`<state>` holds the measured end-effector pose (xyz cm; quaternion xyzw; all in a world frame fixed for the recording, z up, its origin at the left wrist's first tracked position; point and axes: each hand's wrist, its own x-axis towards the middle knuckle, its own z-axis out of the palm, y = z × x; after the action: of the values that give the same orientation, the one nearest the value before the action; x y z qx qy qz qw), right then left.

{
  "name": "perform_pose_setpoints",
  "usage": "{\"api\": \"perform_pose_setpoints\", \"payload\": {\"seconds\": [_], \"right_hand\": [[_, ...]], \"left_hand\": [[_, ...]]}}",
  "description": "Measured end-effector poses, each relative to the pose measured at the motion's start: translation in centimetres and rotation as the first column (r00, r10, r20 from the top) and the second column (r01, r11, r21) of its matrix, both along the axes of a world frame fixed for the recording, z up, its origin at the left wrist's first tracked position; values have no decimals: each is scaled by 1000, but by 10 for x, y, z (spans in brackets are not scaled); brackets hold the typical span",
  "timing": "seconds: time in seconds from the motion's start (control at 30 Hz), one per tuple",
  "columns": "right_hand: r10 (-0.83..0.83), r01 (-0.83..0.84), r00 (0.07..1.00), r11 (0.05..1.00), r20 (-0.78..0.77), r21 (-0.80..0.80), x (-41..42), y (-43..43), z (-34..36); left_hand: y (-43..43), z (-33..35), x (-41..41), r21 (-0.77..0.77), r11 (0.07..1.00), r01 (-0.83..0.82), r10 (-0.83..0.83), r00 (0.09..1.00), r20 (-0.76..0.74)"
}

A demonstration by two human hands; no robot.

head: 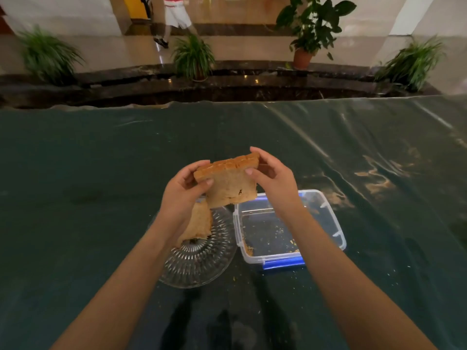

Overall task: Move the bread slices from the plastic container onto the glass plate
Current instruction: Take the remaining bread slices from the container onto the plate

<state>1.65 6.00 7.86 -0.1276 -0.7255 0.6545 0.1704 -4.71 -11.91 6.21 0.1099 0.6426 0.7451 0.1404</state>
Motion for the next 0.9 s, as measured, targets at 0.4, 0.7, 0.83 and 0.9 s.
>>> {"api": "perform_pose_setpoints", "payload": {"seconds": [0.4,0.7,0.83,0.9], "right_hand": [[-34,7,921,998,389,69,-64,-88,-84],[-129,-22,825,965,550,260,-80,-98,-125],[-128,-84,814,939,567,333,-86,-100,-130],[-133,-108,803,926,581,362,-88,-101,-133]], "left_hand": [[-71,-59,-30,-105,980,-168,198,834,515],[-60,-96,-48,-354,928,-120,290,827,481],[-60,-108,-51,-536,840,-80,305,887,347],[-62,-112,-51,-592,802,-73,278,924,262]]}}
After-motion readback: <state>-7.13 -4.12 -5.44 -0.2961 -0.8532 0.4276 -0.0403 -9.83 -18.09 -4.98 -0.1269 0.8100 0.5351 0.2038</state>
